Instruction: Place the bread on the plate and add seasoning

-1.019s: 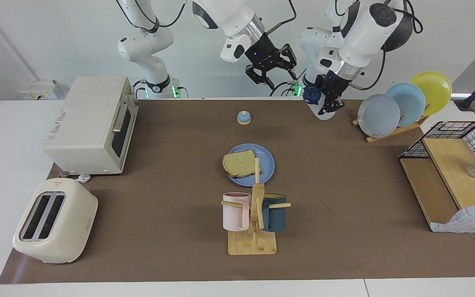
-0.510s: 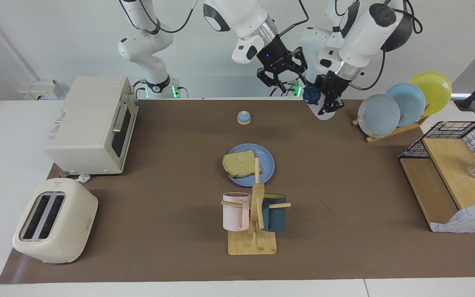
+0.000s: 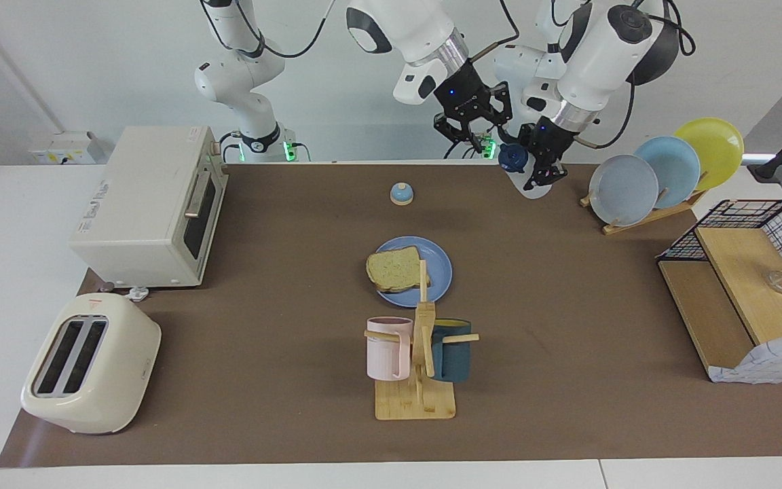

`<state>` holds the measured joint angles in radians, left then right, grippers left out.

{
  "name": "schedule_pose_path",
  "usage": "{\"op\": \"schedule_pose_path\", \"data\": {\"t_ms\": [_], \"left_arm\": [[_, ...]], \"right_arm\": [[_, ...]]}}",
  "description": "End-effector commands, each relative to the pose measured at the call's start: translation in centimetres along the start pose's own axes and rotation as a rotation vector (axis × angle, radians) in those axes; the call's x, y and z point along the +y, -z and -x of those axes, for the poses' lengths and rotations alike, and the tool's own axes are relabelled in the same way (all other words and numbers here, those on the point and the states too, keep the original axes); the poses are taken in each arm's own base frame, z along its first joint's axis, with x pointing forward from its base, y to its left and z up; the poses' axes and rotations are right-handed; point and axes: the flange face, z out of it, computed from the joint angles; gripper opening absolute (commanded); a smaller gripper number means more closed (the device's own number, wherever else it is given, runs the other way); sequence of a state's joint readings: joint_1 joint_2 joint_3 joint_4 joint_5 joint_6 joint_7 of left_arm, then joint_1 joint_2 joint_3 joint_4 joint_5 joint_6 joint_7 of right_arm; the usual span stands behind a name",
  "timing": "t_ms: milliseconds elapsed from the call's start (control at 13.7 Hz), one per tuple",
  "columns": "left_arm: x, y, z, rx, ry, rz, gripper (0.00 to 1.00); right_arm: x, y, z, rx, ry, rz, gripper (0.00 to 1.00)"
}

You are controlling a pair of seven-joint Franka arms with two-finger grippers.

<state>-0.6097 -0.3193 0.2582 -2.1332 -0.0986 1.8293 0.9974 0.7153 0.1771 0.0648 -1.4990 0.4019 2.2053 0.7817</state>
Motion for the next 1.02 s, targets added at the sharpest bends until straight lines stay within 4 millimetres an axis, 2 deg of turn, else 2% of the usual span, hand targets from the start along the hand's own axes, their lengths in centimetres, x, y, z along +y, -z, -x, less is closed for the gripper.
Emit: {"op": "schedule_pose_path", "data": {"t_ms": [0,73,218,582,728,947], "left_arm": [[0.7,0.0,0.2,0.022,0.013,-0.013,0.0],[0.6,0.1,0.2,0.024,0.014,-0.017,0.0],[0.6,0.1,0.2,0.025,0.014,-0.018,0.0],[0.4,0.2,0.4,0.028,0.019,-0.023,0.0],[0.4,0.1,0.4,0.028,0.019,-0.021,0.0],[0.4,0.2,0.4,0.029,0.021,-0.021,0.0]], "right_arm": [[-0.9,-0.5,0.3,0.013,-0.009,-0.002,0.51],[-1.4,-1.0,1.3,0.007,0.011,0.002,0.51],[-1.2,-2.1,1.2,0.002,0.014,0.019,0.5],[-0.8,-2.2,0.6,0.004,0.006,0.024,0.47],[-1.6,-1.4,0.3,0.006,0.009,0.012,0.47],[-1.8,-1.4,0.0,0.009,0.01,0.01,0.47]]}}
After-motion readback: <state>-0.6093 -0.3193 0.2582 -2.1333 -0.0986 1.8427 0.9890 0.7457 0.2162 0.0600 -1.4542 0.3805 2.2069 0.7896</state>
